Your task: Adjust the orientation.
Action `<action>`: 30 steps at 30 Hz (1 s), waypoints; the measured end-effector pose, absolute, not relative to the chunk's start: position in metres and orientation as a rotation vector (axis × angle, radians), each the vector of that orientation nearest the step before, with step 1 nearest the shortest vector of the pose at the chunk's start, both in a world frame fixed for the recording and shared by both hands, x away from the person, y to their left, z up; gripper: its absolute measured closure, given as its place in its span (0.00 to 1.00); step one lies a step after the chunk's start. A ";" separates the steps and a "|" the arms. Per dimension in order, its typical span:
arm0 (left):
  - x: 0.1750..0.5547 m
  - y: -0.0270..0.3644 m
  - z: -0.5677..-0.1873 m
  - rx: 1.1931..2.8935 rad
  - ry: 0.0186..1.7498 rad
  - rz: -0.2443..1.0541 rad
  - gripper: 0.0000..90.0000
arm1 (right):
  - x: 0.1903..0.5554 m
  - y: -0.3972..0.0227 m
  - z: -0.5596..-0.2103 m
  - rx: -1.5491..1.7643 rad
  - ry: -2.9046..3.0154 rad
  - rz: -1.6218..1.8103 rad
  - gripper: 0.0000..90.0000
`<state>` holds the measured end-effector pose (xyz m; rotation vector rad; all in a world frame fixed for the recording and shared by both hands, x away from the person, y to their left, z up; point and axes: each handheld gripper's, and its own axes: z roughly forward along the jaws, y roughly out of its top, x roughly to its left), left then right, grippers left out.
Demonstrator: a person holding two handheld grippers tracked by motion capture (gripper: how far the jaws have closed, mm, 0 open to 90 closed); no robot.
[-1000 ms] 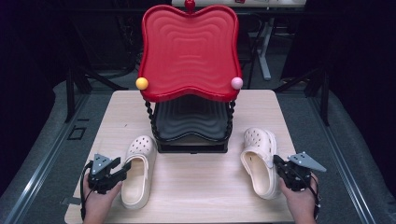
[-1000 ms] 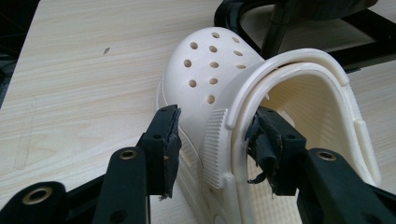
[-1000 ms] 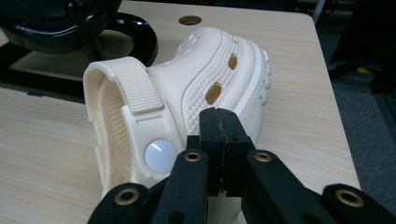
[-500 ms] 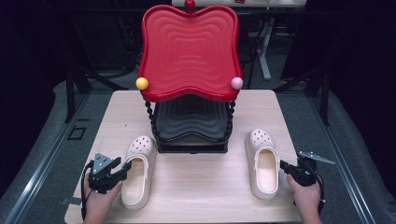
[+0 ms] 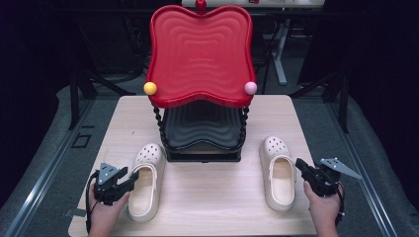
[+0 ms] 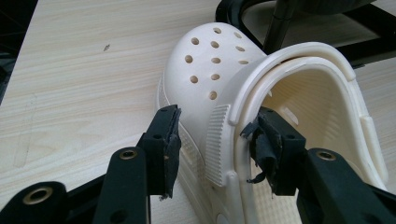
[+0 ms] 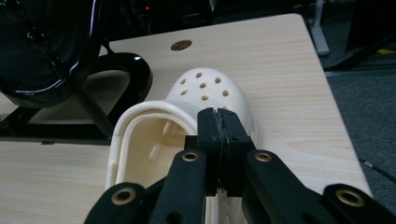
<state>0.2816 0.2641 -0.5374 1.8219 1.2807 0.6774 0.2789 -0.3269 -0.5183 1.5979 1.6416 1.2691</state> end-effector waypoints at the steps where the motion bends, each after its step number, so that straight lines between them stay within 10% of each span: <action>1: 0.282 0.264 -0.537 1.822 1.281 0.678 0.59 | 0.279 -0.327 -0.518 1.598 1.642 1.269 0.99; 30: 0.282 0.265 -0.539 1.817 1.284 0.672 0.59 | 0.283 -0.302 -0.528 1.493 1.747 0.964 0.77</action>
